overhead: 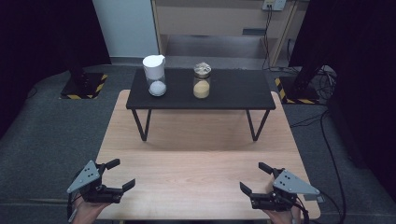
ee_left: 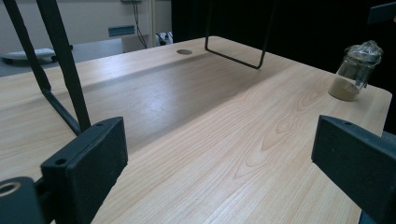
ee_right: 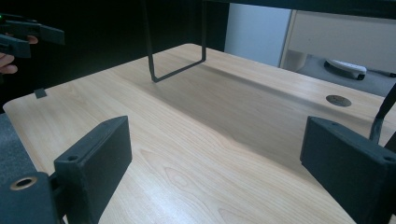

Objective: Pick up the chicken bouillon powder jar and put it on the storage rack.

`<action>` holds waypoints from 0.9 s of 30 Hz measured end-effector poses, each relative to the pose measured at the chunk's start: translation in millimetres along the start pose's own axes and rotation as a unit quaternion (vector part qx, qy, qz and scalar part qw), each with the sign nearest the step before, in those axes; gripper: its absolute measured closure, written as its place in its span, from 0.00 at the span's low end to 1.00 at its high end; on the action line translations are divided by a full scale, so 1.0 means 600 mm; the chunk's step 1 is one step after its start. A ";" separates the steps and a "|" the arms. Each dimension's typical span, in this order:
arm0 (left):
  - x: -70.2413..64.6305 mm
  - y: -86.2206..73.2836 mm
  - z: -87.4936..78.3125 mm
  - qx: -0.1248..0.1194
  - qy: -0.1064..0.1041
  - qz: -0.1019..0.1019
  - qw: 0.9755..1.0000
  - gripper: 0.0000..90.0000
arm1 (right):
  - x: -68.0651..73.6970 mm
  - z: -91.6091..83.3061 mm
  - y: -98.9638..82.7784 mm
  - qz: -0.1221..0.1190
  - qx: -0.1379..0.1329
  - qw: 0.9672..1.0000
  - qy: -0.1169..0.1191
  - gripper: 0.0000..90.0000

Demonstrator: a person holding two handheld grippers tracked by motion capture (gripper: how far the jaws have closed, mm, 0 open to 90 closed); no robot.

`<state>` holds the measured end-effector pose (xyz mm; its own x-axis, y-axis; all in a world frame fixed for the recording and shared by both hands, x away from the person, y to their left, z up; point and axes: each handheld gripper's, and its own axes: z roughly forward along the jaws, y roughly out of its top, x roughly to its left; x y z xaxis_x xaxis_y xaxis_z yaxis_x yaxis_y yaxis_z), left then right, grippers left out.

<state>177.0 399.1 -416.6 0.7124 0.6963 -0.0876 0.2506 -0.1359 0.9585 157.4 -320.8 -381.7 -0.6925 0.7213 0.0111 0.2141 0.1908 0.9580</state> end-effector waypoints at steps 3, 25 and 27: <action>0.003 0.000 0.000 0.002 -0.002 -0.004 1.000 0.03 | -0.001 0.002 0.001 0.005 -0.001 1.000 0.001 0.11; 0.004 -0.002 -0.001 0.000 -0.002 -0.007 1.000 0.03 | -0.022 -0.047 0.026 0.021 -0.024 0.999 -0.024 0.06; 0.004 -0.002 -0.001 0.001 -0.002 -0.008 1.000 0.03 | -0.022 -0.057 0.027 0.019 -0.030 0.999 -0.030 0.06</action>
<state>177.8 401.3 -417.6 0.7105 0.6960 -0.1038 0.2628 -0.1256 0.9566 146.5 -350.2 -356.3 -0.6418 0.7662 0.0319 0.1963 0.1239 0.9727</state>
